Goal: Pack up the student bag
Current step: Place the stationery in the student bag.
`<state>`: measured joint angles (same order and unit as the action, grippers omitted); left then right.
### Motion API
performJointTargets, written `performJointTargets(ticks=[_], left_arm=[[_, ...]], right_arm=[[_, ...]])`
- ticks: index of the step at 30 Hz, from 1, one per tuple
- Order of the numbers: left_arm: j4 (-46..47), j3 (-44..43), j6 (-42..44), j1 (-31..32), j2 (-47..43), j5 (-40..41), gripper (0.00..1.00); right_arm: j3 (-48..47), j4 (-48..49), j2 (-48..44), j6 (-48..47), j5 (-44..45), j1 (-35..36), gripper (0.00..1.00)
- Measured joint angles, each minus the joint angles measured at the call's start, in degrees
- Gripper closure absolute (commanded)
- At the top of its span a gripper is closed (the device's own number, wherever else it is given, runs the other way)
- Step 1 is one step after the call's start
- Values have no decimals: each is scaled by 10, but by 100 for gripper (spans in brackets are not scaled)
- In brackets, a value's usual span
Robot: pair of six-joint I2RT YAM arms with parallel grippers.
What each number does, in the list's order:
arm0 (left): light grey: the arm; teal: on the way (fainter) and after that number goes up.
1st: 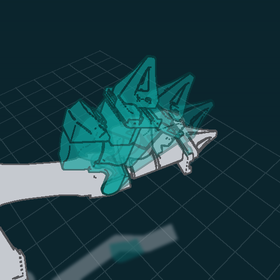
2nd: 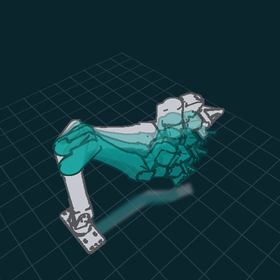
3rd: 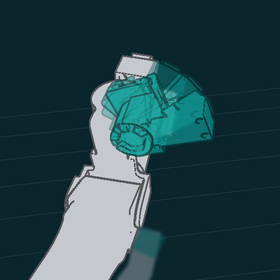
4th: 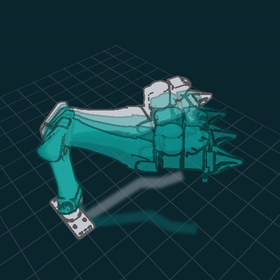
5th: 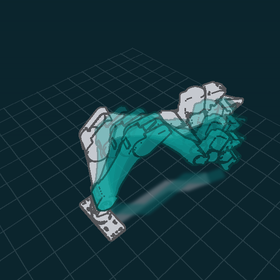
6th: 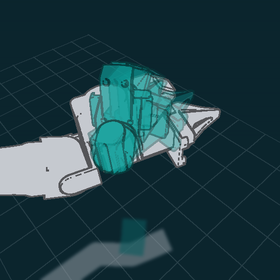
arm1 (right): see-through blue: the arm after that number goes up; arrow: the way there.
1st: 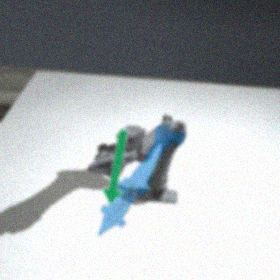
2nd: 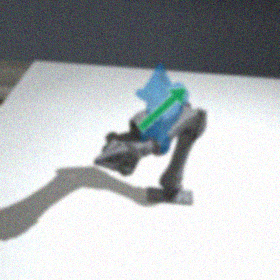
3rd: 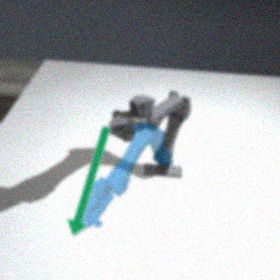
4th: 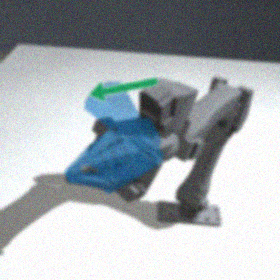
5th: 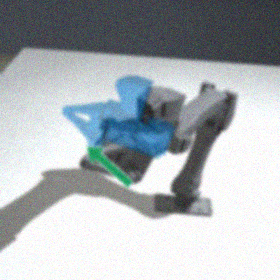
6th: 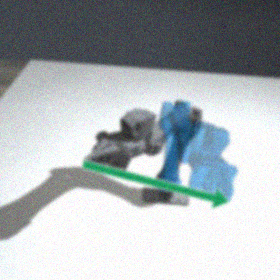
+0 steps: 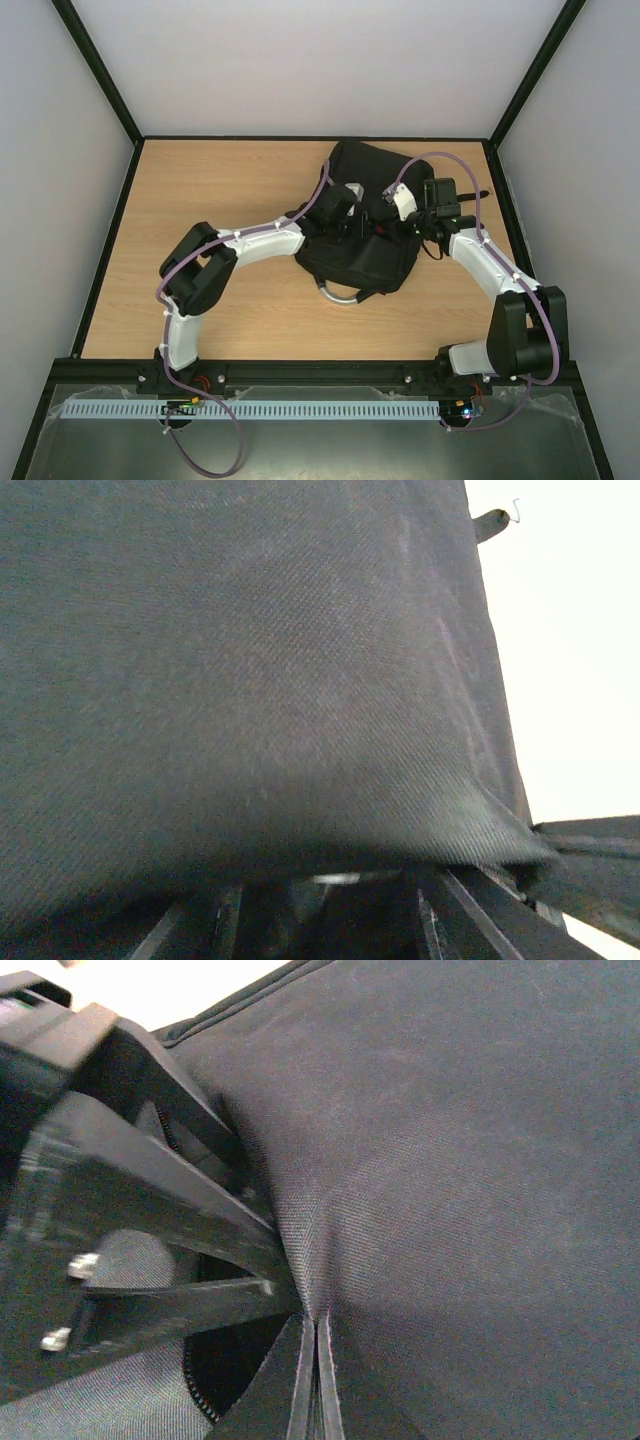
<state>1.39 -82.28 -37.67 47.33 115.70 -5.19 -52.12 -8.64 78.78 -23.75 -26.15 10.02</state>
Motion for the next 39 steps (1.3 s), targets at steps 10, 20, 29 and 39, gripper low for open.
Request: performJointTargets(ticks=[10,20,29,39], left_arm=[[7,96,1,5,-106,54,59],[37,123,12,7,-102,24,85],[61,61,23,7,-22,-1,95],[53,18,25,7,5,-9,91]], right_arm=[[0,-4,1,0,-3,0,99],[0,-5,1,0,-4,0,99],[0,-5,1,0,-4,0,99],[0,-4,4,0,-6,-3,99]])
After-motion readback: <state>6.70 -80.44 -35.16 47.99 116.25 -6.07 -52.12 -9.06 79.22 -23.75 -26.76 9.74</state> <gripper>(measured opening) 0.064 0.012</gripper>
